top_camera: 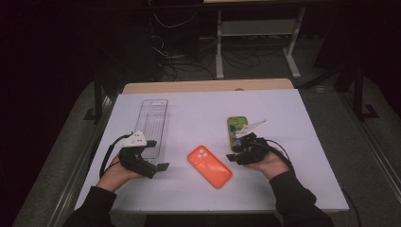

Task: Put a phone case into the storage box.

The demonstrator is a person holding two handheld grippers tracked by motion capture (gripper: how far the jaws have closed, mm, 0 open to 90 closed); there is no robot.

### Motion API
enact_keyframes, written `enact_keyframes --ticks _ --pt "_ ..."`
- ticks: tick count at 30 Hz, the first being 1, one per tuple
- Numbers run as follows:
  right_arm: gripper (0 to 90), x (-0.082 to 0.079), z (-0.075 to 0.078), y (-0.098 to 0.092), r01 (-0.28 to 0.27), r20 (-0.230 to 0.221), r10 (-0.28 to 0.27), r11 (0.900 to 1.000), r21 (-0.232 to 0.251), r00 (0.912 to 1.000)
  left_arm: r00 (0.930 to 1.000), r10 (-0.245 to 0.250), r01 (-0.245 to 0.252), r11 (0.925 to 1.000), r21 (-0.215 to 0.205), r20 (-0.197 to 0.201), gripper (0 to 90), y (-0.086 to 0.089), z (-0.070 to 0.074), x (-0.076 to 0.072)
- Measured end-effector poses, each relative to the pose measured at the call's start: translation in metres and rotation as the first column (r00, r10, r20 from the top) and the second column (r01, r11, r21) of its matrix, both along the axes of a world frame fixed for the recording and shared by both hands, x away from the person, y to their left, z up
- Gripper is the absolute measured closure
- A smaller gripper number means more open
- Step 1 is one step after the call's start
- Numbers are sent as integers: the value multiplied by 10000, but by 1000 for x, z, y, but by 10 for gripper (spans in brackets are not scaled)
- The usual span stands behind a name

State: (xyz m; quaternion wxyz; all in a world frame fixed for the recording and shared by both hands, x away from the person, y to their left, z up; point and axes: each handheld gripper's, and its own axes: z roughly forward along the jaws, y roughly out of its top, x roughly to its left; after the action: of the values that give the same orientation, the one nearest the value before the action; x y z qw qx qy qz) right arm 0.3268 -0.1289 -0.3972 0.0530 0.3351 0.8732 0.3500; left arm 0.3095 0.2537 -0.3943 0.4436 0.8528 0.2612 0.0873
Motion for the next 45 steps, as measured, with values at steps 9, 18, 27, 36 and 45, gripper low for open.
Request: enact_keyframes --ticks 9,18,27,36,45 --pt "0 -18 -7 -52 1402 1382 -1519 9859 910 9787 10000 -3 3 10000 34 -47 0 -1 -1 -1" --pt "0 -35 -18 -71 1313 1403 -1501 9822 1345 9787 9999 -139 139 9999 94 -1 0 -2 -2 -1" --pt "0 -45 -27 -68 973 1254 -1132 9872 1263 9856 9999 -152 152 9999 39 -26 0 -1 -2 -2" --pt "0 -42 -23 -68 1008 1178 -1167 9859 1333 9862 9998 -168 168 9999 -23 -65 0 -1 -2 -1" --pt "0 -37 -12 -61 962 999 -1112 9849 1440 9888 9998 -197 197 9998 -40 -62 0 -1 -2 -1"
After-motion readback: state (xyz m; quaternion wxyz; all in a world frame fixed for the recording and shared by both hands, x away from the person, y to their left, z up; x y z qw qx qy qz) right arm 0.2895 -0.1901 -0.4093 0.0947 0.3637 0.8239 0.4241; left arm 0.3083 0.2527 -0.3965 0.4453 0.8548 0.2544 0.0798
